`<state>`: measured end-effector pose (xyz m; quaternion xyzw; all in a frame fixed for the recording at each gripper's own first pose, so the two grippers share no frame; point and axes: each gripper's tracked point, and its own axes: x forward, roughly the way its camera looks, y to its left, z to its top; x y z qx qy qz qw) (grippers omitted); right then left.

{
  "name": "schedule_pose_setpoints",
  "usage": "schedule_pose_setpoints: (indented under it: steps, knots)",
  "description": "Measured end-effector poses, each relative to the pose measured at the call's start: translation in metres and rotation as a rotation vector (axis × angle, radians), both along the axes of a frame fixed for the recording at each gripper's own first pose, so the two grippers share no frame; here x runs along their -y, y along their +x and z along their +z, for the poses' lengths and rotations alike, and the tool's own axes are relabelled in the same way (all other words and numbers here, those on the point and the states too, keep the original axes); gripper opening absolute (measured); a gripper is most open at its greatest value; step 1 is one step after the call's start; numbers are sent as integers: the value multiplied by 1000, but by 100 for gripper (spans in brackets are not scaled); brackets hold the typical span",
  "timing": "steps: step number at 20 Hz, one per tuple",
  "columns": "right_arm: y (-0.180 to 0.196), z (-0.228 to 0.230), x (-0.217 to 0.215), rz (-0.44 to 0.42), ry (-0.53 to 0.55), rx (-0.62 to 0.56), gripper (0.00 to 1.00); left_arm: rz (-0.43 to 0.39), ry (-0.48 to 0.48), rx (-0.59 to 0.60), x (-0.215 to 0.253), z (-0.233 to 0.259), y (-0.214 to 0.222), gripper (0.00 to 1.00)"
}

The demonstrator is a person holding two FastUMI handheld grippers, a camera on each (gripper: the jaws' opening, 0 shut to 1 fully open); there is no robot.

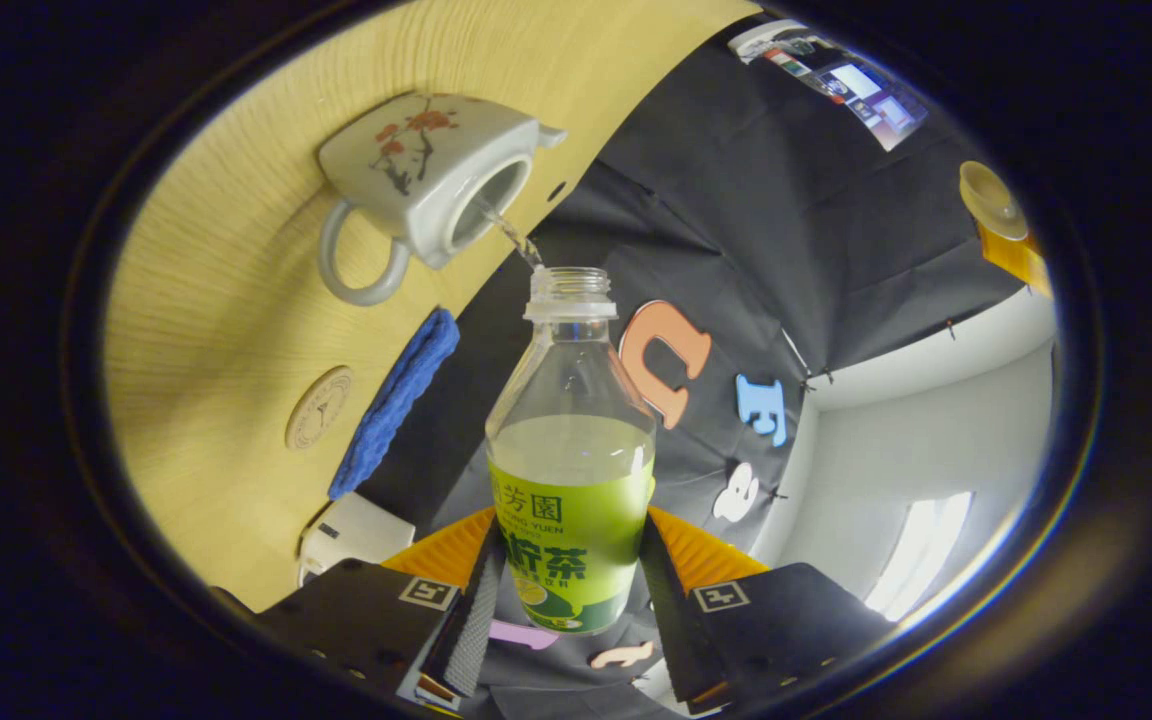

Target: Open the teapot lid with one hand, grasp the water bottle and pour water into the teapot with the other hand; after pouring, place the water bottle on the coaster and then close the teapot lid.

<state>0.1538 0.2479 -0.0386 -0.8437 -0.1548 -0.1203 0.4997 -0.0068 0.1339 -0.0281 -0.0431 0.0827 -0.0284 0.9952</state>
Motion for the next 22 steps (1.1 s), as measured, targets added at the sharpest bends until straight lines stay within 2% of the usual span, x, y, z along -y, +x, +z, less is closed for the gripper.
schedule_pose_setpoints:
  steps: [16,19,22]
  knots:
    - [-5,-5,-11,42,-57,39,70,3,11,-13,-2,-5,2,4]
    - [-3,-10,-4,53,-4,24,70,12,14,-24,-5,-9,4,4]
    - [-2,-18,6,89,144,-26,72,14,7,-23,-7,-10,6,4]
